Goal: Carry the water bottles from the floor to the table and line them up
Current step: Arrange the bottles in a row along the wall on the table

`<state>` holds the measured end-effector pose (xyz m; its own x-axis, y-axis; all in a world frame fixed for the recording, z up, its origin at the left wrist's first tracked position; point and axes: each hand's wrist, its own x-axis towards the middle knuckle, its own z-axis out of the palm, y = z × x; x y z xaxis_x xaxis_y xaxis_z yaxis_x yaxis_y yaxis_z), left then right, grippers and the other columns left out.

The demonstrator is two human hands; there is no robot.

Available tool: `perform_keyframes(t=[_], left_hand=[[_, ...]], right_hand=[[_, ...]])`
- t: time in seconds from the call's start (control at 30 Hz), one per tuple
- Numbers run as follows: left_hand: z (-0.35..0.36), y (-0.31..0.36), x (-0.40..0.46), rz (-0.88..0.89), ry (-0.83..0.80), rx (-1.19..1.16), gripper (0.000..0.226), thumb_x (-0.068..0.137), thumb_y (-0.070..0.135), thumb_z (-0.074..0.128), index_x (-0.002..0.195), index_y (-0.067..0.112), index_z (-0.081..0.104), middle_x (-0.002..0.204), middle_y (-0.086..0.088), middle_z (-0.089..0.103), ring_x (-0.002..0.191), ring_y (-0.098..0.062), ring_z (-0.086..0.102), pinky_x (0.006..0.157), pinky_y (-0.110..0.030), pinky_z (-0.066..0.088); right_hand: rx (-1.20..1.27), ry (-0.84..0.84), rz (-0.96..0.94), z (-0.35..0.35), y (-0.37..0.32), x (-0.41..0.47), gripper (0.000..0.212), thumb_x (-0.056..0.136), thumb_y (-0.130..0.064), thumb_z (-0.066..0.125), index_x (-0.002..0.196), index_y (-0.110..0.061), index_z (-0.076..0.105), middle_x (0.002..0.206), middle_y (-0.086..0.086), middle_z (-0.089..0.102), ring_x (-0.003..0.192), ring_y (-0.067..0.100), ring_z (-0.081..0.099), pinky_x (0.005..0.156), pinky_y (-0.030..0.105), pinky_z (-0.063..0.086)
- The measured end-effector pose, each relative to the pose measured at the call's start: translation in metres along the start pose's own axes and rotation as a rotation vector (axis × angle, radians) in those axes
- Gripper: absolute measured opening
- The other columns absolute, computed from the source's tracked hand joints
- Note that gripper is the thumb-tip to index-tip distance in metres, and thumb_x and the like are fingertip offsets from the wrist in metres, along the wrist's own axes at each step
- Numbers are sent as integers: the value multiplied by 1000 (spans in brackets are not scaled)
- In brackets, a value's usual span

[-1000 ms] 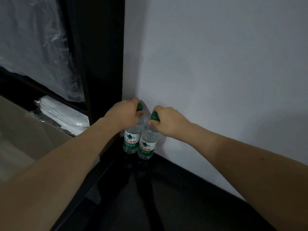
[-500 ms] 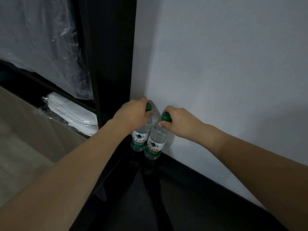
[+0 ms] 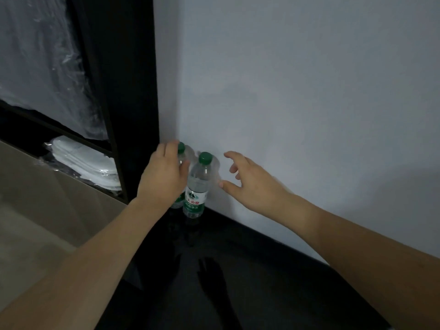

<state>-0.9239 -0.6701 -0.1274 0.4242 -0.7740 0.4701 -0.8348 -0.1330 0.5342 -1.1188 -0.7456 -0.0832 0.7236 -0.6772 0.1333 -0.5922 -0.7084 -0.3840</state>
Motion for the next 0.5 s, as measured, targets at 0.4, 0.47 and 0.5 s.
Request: perform_keyframes(t=[0.4,0.47,0.5], left_hand=[[25,138,-103,234,-33,-17,48,99,18,55,140,-4,43,135,-24,50,121,-40,49,98,-49,44],[29,159,-129,276,-41,-7,49,100,22,53,142,-1,41,138,-22,49,122,-38,49,98,-51,44],[31,169,-142,303,-41,-3,49,100,23,52,142,0,41,139,-21,49,123,-37,49,99,-51,44]], right_hand=[[-204,37,48,-48,43,-162,67,93,-37,56,150,-20,25,150,6,34,134,24,37,112,37,33],[-261,50,59,-56,49,-194,68,92,-38,57,149,-19,26,150,7,35,134,25,38,111,39,34],[-280,70,73,-61,52,-211,68,92,-39,57,149,-18,27,149,8,36,133,26,39,110,40,35]])
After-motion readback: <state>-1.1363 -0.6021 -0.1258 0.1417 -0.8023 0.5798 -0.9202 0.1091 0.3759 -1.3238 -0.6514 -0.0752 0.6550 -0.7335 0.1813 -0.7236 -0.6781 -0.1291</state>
